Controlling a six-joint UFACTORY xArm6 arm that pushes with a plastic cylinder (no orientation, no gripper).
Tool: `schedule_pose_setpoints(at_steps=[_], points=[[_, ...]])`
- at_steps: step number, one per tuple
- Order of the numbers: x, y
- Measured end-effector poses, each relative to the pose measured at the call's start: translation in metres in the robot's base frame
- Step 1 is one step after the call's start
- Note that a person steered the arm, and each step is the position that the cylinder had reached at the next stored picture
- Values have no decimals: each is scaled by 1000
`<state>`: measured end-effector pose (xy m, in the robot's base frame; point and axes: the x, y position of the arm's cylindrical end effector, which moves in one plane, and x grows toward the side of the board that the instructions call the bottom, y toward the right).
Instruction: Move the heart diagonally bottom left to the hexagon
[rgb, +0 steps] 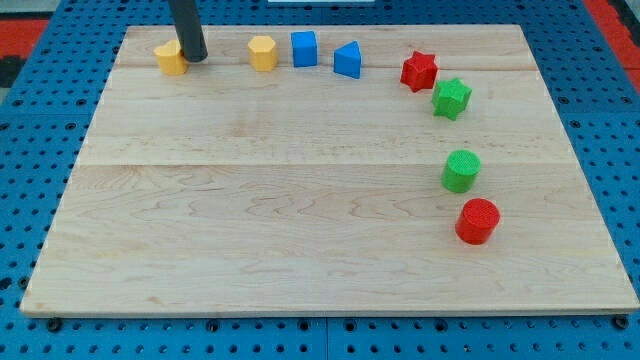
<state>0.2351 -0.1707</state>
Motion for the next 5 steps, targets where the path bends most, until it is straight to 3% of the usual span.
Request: schedule_pose_setpoints(at_steps=[1, 2, 5], points=[[-42, -20], [-17, -65], [173, 37]])
